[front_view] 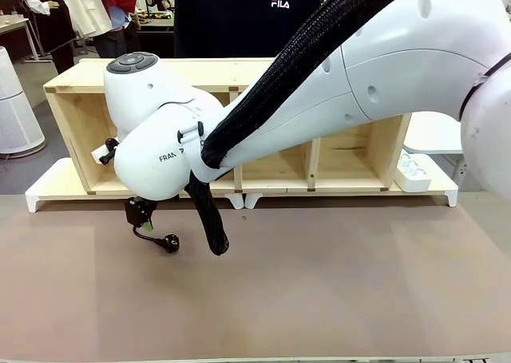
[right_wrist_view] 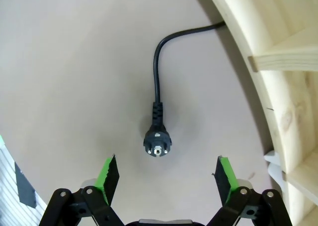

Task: Perform cable management.
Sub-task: When the cord part of the Power Cable appears at the lower middle area of the table and stops, grasp the cord part of the Power Cable.

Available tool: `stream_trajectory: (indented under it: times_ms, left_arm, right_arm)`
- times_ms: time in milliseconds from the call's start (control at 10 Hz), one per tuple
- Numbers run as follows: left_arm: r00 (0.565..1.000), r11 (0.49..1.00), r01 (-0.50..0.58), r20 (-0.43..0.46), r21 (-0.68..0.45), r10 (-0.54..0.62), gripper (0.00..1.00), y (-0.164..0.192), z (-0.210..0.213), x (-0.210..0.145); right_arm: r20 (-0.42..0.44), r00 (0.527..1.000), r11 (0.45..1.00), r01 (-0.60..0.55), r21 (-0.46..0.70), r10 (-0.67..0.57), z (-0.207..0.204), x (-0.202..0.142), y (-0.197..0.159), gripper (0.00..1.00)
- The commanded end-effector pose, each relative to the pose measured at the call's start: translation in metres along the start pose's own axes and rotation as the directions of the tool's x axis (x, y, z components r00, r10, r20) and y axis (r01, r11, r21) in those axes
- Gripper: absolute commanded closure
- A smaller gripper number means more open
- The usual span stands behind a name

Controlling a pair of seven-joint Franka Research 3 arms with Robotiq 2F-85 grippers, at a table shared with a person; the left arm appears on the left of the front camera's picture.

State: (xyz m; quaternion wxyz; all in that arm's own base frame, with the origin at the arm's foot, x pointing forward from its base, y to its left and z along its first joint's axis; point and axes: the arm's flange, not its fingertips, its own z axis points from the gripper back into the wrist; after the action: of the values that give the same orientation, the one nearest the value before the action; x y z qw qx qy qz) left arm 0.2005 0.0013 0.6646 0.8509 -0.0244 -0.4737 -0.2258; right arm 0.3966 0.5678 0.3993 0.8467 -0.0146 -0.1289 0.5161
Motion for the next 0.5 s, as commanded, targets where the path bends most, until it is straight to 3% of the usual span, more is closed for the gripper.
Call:
stream_trajectory:
  times_ms: [0,400]
  left_arm:
    - [1.000,1.000,-0.014,0.011,-0.003,0.014,0.00,-0.001,-0.001,0.002]
    - [1.000,1.000,-0.014,0.011,-0.003,0.014,0.00,-0.001,-0.001,0.002]
  right_arm:
    - [-0.008,1.000,0.999,-0.007,-0.037,0.006,-0.007,-0.001,0.014,0.00]
    - [-0.052,0.998,0.999,-0.034,-0.007,0.034,-0.028,0.007,0.024,0.00]
